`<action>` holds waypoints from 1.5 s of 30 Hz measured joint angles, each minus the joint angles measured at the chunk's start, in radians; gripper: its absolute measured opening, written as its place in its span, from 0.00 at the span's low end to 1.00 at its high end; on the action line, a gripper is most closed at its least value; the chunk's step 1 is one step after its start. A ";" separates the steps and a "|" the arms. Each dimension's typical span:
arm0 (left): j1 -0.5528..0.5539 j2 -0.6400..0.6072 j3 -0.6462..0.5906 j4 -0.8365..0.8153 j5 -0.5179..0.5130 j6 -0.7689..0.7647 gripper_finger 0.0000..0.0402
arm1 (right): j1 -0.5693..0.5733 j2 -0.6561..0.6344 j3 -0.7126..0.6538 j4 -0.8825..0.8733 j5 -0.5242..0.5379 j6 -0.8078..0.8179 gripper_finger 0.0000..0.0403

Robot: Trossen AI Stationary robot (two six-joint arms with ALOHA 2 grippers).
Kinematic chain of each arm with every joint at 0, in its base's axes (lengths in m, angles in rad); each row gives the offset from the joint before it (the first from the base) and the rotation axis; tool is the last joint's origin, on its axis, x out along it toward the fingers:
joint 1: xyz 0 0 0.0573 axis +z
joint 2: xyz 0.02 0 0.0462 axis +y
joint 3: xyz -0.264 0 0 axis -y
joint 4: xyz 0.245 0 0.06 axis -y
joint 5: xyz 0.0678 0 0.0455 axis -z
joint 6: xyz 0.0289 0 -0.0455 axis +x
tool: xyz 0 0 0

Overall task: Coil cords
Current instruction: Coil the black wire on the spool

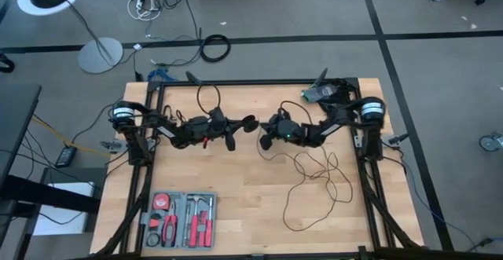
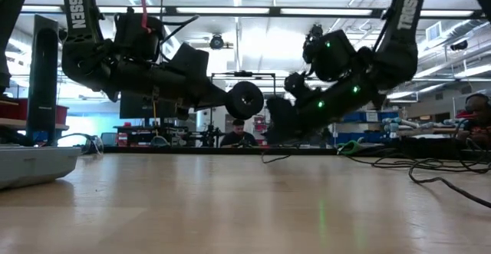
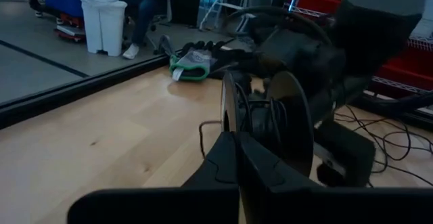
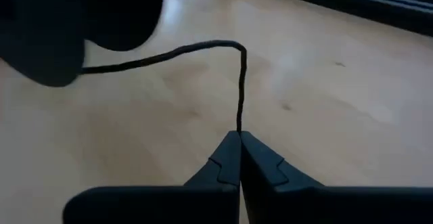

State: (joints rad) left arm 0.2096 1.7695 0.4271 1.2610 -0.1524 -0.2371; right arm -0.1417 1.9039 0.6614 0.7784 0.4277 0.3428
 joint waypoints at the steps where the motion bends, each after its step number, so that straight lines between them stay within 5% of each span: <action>1: 0.000 0.000 0.000 -0.002 0.000 0.000 0.00 | 0.000 -0.033 -0.001 -0.039 0.004 0.000 0.00; 13: 0.000 0.000 0.001 -0.046 -0.039 0.050 0.00 | 0.033 -0.309 0.006 -0.212 0.054 -0.059 0.00; 25: 0.000 0.000 0.002 -0.055 -0.045 0.045 0.00 | 0.048 -0.261 0.080 -0.265 0.036 -0.067 0.00; 45: 0.000 0.000 0.000 0.019 -0.018 0.042 0.00 | 0.068 -0.273 -0.144 -0.189 0.080 0.047 0.03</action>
State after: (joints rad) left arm 0.2096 1.7695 0.4271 1.2797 -0.1707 -0.1951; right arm -0.0738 1.6306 0.5179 0.5896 0.5073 0.3893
